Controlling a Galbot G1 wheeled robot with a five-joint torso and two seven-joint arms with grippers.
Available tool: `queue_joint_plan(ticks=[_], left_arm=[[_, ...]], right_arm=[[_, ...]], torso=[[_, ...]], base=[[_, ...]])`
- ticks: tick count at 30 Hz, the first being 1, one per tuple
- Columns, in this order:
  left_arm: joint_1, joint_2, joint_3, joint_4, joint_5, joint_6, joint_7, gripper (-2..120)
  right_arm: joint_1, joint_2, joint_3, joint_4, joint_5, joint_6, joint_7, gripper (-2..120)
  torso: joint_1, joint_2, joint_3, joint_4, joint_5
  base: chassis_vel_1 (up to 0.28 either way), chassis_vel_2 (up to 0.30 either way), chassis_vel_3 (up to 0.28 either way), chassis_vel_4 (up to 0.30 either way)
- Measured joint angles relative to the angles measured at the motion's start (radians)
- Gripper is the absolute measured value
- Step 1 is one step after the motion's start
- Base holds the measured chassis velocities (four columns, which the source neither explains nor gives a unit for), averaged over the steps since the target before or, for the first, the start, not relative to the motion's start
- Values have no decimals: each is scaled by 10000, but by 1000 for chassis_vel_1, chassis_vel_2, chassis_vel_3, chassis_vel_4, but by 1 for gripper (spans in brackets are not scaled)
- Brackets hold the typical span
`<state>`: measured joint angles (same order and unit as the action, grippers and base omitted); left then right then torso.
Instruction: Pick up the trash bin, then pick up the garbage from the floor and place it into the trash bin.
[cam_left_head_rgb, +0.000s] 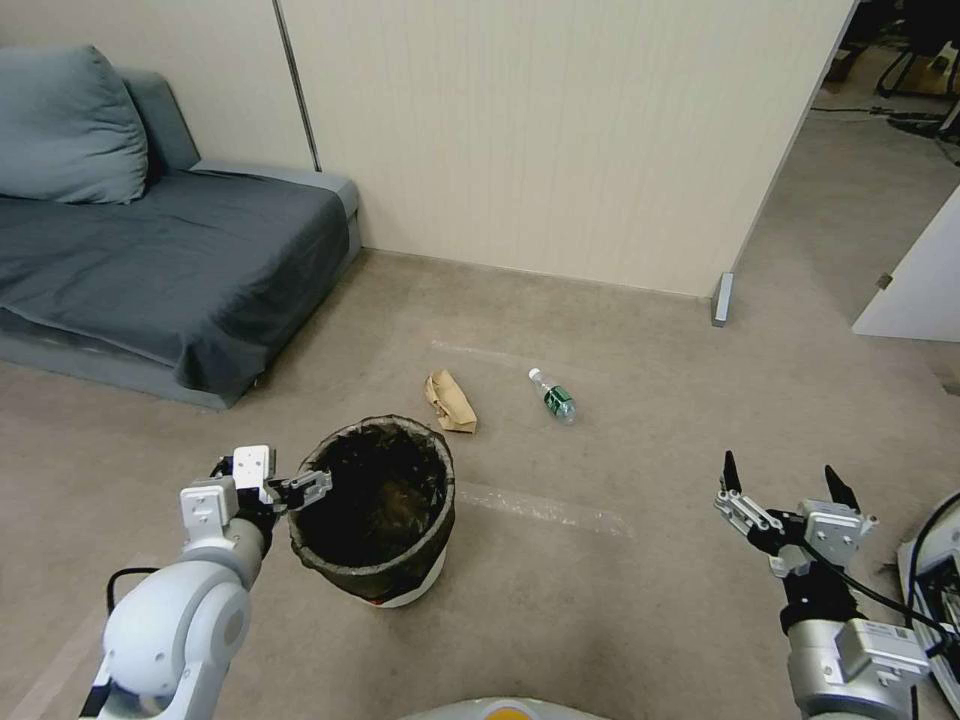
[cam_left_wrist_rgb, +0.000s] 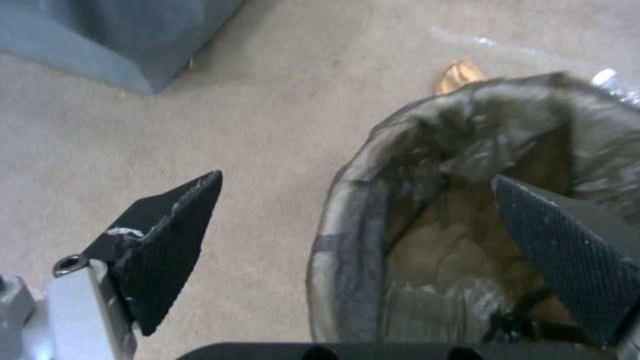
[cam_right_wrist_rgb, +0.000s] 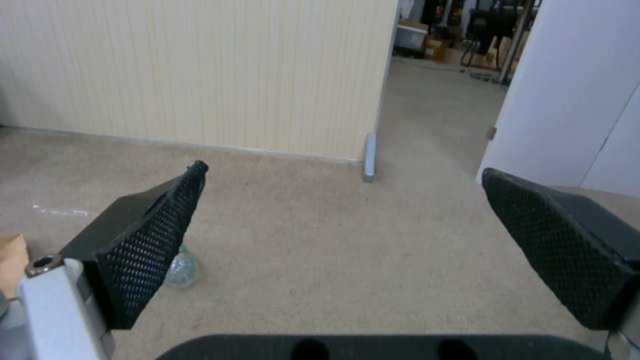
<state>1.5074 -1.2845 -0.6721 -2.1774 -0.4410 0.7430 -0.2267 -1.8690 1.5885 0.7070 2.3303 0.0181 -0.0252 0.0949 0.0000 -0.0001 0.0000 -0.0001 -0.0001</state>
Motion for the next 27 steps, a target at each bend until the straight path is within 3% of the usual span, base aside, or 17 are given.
queue_joint_plan(ticks=[7,19,27], left_arm=[[-214,-83,88,667,14,-29,-144,100],[-185,-221,158,1161,195,-57,-38,100],[-183,-347,193,1393,478,-67,242,82]], right_arm=[[124,15,-61,-111,-11,-103,2,100],[153,-4,-76,-167,-10,-58,92,100],[157,-51,-86,-167,-10,34,122,100]], torso=[[0,0,0,0,1],[0,0,0,1,1],[0,0,0,1,1]], base=[[0,0,0,0],[0,0,0,0],[0,0,0,0]])
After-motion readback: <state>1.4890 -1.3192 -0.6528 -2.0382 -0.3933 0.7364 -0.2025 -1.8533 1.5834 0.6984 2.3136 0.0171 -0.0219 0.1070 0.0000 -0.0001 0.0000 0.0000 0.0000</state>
